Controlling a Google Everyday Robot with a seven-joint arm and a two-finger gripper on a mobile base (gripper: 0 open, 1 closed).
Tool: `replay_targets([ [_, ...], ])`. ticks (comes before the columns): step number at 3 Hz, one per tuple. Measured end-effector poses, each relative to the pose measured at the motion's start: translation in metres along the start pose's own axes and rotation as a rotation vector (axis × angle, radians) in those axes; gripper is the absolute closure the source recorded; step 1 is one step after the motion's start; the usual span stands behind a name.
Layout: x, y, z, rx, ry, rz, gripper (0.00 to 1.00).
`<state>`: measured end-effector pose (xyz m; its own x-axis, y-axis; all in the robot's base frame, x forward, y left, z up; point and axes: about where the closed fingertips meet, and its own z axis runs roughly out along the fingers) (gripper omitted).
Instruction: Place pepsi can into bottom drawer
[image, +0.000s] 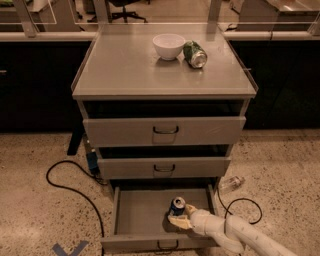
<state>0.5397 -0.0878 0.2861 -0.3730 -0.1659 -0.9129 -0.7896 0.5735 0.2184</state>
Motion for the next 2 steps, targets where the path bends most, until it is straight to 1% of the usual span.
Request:
replay_targets([
  [1, 0.000, 0.000, 0.000, 0.000, 0.000, 0.000, 1.00],
  [2, 0.008, -0.010, 0.012, 0.000, 0.005, 0.035, 1.00],
])
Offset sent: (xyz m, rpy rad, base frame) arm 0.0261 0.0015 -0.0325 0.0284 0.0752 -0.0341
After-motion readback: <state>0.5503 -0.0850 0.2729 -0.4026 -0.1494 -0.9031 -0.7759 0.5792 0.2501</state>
